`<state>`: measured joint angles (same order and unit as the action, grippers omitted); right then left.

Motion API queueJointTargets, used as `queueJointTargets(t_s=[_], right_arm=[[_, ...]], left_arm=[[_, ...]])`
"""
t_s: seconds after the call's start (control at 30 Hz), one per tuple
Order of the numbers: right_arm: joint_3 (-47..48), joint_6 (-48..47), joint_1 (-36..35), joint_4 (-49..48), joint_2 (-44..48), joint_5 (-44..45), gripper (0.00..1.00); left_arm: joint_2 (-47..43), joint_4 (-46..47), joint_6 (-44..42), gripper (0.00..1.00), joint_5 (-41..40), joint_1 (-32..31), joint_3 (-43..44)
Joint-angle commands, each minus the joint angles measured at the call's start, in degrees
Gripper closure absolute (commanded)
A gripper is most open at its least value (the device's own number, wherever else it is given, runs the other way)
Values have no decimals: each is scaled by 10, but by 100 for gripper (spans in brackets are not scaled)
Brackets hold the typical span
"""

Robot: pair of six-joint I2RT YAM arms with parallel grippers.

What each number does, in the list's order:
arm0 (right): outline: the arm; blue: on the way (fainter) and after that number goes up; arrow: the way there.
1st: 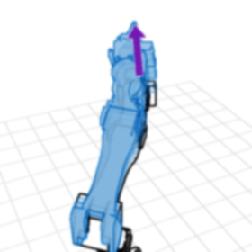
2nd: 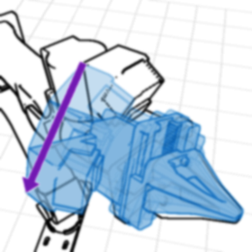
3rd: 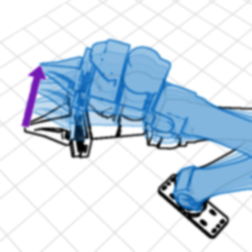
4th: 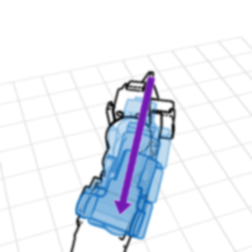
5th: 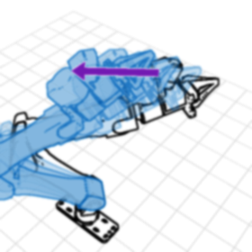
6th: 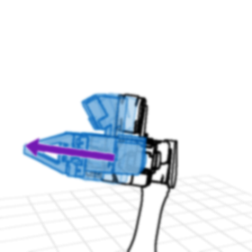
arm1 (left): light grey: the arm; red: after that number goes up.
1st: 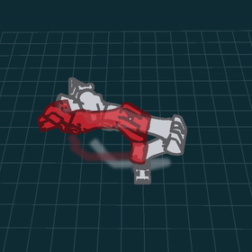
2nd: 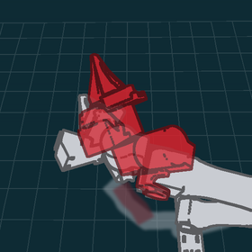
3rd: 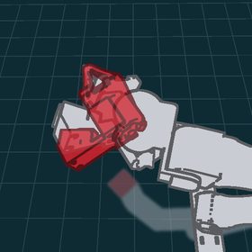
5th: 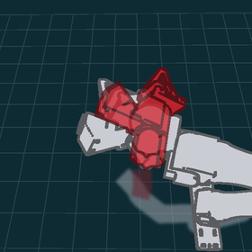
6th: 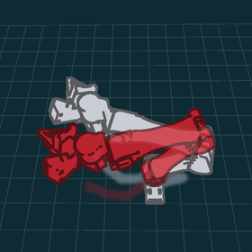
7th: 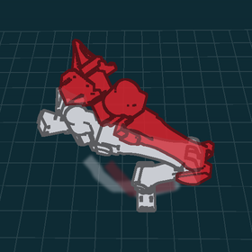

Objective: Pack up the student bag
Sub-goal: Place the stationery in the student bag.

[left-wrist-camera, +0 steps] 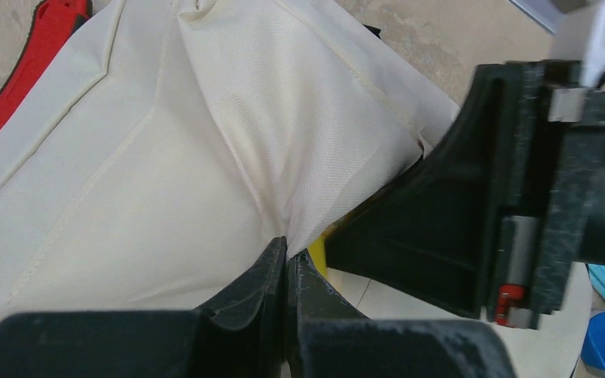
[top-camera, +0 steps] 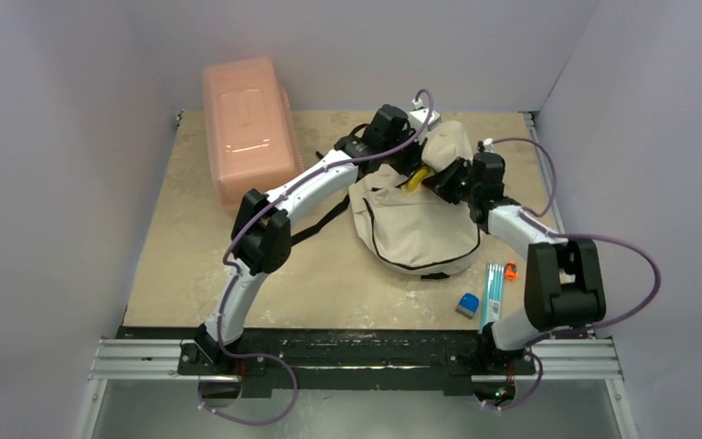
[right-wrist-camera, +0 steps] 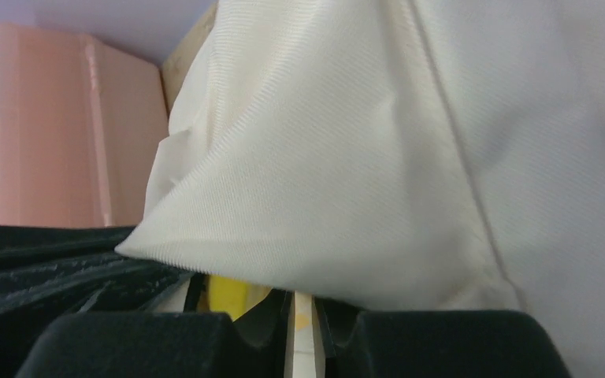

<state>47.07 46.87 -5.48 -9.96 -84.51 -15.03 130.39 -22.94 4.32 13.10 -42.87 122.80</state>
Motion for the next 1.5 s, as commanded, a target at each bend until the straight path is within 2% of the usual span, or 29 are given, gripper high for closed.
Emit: queueJointTargets(t_s=[0.0,0.07,0.2,0.27,0.37,0.43,0.47,0.5,0.53,0.57,0.63,0.8,0.93,1.03,1.17,1.27,1.4,1.47], right_arm=[[73,-12,-19,-117,-73,-40,88],[105,20,-24,-177,-110,-77,100],[98,178,-9,-284,-126,-72,100],[71,273,-6,-387,-139,-74,100],[35,432,-16,-506,-180,-30,100],[42,479,-21,-570,-216,-31,100],[58,476,-22,-565,-228,-56,100],[73,452,-23,-529,-232,-82,100],[89,403,-20,-458,-227,-103,100],[97,348,-18,-378,-213,-106,100],[82,242,-17,-248,-167,-59,90],[104,26,-19,6,-117,-11,60],[136,-97,-18,187,-75,38,48],[150,-168,-18,287,-19,71,40],[128,-175,-18,370,83,82,24],[99,-123,-4,421,168,129,4],[53,-28,51,518,240,237,1],[27,17,107,565,267,280,1]], left_arm=[[-19,-38,13,100,65,1,14],[-21,-40,10,100,73,0,9],[-31,-53,1,100,61,0,-1],[-39,-46,1,100,47,-1,-12],[-36,-47,18,99,25,0,-7],[-34,-51,30,90,10,0,-1],[-35,-52,33,82,-4,-1,-3],[-37,-52,32,66,-19,0,-7],[-41,-54,27,55,-32,0,-11],[-45,-56,21,51,-53,-1,-16],[-61,-56,11,46,-96,-2,-33],[-107,11,-33,44,-149,-12,-120],[-87,9,-38,52,-166,-13,-115],[-65,1,-38,58,-165,-13,-100],[-46,0,-34,61,-151,-13,-84],[-34,-8,-26,60,-134,-14,-66],[-30,-15,-17,52,-92,-13,-58],[-30,-19,-13,50,-83,-13,-53]])
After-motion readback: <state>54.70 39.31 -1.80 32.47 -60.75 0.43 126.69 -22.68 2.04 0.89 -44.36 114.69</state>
